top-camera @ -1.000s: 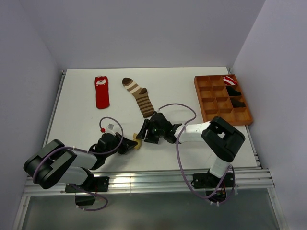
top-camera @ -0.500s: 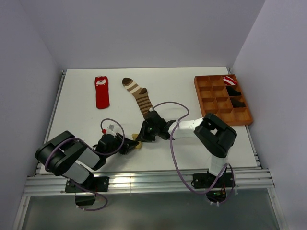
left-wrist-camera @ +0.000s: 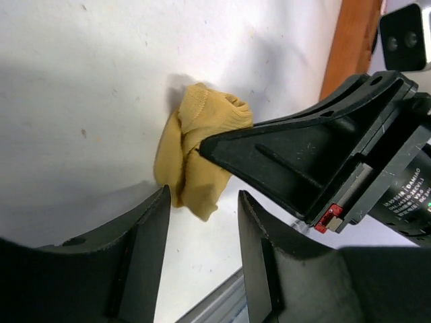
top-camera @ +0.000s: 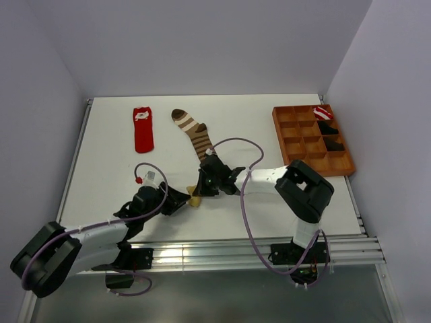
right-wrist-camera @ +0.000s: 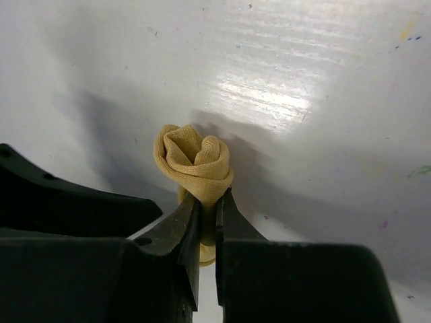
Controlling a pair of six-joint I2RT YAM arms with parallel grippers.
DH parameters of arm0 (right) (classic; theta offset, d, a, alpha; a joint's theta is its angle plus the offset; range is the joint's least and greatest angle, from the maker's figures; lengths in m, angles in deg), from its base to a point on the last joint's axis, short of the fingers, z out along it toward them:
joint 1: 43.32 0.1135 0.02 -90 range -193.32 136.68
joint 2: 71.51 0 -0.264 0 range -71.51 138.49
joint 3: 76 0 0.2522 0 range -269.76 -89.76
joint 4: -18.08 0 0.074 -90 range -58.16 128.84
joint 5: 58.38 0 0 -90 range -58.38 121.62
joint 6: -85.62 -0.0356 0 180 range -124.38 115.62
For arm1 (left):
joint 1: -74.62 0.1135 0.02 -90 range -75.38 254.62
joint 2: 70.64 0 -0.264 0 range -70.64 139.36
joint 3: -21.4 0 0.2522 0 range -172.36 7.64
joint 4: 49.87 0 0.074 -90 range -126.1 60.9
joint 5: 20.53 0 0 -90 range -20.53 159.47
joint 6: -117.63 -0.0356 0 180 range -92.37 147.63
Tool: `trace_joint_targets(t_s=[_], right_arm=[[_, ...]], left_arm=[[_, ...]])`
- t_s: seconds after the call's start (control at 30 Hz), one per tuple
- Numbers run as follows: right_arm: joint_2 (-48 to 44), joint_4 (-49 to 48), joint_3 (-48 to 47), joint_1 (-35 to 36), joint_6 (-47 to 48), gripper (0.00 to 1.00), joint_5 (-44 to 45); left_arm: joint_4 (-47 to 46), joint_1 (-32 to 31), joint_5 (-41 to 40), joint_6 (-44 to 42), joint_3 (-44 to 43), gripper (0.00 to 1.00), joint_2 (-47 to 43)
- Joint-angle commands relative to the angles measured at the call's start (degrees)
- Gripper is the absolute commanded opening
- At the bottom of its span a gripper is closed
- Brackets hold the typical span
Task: Roll the socks
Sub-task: Roll the sock at the center of the board.
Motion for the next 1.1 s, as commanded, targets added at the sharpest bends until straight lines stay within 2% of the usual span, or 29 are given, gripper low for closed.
trace_joint_targets(t_s=[0.0,0.17,0.33,0.57,0.63,0.77,1.0,1.07], right_arm=[[-1.40,6.02,-1.33,-0.14,5.39,0.00,6.68],[-3.59,7.69,-1.68,-0.14,8.11,0.00,11.59],[-4.48,11.73,-3.78,-0.14,12.24,0.00,16.51],[-1.23,16.13,-6.25,-0.05,13.92,0.00,18.80],[-0.96,16.39,-6.43,0.13,14.36,0.00,18.98],[-0.70,16.13,-6.42,0.21,14.36,0.00,18.28],[-0.17,16.40,-7.13,0.21,14.27,0.00,17.49],[-0.08,16.48,-7.22,0.21,14.27,0.00,17.23]], left_arm=[[13.48,-0.12,-5.31,-5.04,-3.35,0.48,-4.30],[21.03,-0.03,-8.31,-9.16,-6.16,0.48,-8.53],[26.68,-0.12,-10.61,-12.60,-9.77,0.61,-8.80],[20.27,-0.12,-7.36,-12.60,-11.44,0.55,-1.77],[18.16,-0.12,-6.57,-12.77,-11.70,0.55,-0.02],[14.91,-0.47,-5.59,-12.69,-13.54,0.47,3.77],[10.43,-2.05,-4.28,-11.90,-18.03,0.45,14.21],[8.67,-2.40,-4.28,-11.54,-18.99,0.42,16.33]])
